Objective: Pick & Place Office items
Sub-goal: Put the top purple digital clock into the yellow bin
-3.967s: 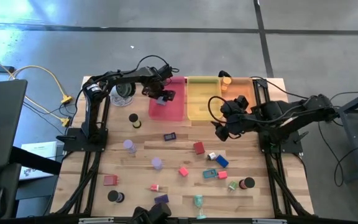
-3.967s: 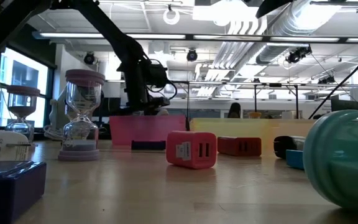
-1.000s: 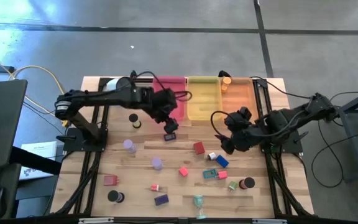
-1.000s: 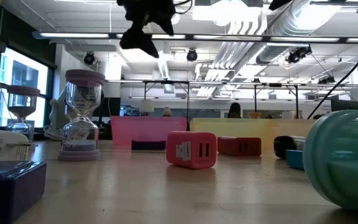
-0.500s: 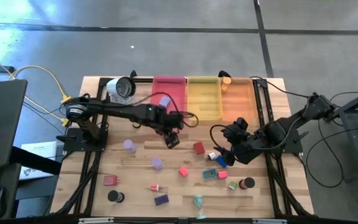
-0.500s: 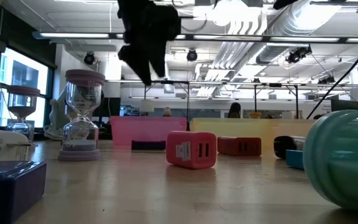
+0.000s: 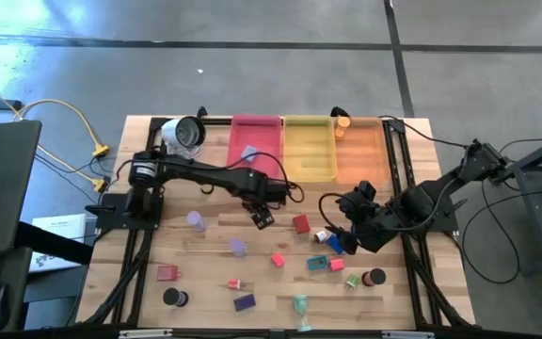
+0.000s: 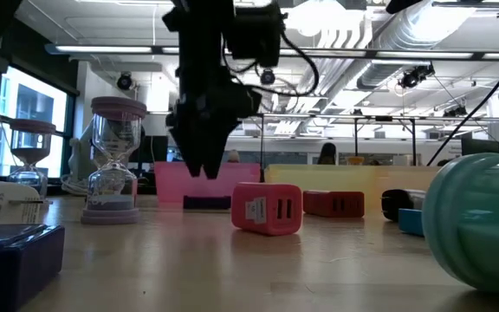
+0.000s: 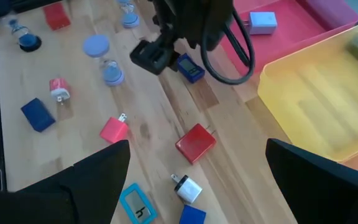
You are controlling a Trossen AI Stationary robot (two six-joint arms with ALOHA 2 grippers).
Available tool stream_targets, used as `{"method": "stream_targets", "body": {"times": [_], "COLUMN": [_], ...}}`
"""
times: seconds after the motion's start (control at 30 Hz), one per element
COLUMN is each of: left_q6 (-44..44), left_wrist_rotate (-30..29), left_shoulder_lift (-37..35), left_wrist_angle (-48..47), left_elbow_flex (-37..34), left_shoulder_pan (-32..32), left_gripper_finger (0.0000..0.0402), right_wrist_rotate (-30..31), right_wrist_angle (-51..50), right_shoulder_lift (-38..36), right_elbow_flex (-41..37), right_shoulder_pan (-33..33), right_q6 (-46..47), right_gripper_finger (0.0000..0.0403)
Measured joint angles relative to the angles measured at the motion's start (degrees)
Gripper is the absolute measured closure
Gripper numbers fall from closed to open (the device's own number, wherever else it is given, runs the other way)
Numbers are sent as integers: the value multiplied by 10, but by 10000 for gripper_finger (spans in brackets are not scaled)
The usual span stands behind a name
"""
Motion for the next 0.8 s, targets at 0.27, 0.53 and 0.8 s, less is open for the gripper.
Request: {"method": "stream_targets", "body": {"times": [0.27, 0.53, 0.8], "left_q6": [10, 11, 11], "left_wrist_rotate": [1, 1, 14], "left_shoulder_lift": [25, 33, 50], "left_wrist_angle": [-1, 5, 18], "left_elbow_flex": [-1, -1, 0], "left_shoulder_pan": [3, 4, 7], "left_gripper_finger": [111, 111, 111], "right_wrist_rotate": [8, 11, 11], "right_wrist_angle": [-2, -4, -2], "right_shoulder_lift": [0, 0, 0], "right_elbow_flex": [0, 0, 0], "right_shoulder_pan": [0, -1, -1], "right_q6": [-5, -6, -6], "right_gripper_finger": [37, 37, 37]}}
